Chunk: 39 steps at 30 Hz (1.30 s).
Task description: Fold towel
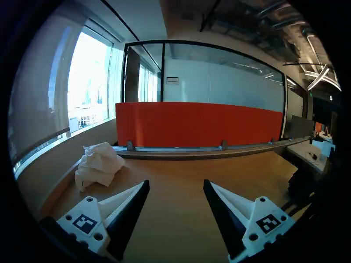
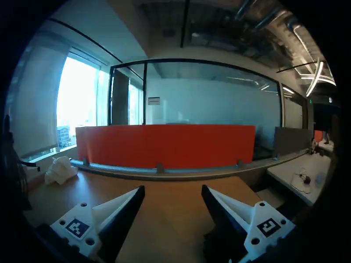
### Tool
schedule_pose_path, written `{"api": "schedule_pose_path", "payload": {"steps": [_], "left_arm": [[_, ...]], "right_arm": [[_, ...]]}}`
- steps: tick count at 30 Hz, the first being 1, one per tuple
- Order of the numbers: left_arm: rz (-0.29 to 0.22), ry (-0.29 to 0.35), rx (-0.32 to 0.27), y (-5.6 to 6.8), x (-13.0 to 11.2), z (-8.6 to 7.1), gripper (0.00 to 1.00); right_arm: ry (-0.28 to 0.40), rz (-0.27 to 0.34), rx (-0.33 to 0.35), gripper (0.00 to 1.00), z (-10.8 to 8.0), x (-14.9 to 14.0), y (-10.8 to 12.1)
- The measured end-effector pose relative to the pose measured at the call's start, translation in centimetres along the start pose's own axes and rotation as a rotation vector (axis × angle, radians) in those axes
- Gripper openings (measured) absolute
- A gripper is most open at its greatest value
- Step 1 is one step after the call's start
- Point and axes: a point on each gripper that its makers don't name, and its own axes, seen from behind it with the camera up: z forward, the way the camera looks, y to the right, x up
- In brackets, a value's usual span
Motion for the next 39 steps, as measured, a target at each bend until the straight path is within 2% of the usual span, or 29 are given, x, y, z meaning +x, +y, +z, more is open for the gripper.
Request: {"api": "schedule_pose_path", "payload": {"steps": [8, 14, 26, 33, 39], "left_arm": [[-0.007, 0.032, 0.000, -0.4, 0.3, 0.2, 0.91], [0.003, 0.048, 0.003, -0.5, -1.0, 0.8, 0.91], [0.096, 0.126, 0.042, -2.1, -4.0, 1.4, 0.91], [0.077, 0.159, 0.070, -3.5, -6.4, 1.5, 0.91], [0.060, 0.182, 0.073, -4.4, -8.5, 2.0, 0.91]], "right_arm": [[-0.001, 0.006, 0.009, 1.00, 0.5, 0.3, -1.2], [0.001, 0.002, 0.027, 1.00, 0.5, 0.5, -2.5], [0.001, 0.041, 0.039, 1.00, -0.5, 0.0, -4.1], [0.004, 0.038, 0.018, 1.00, -0.7, -0.4, -3.9], [0.019, 0.026, 0.017, 1.00, -0.6, -1.1, -4.7]]}}
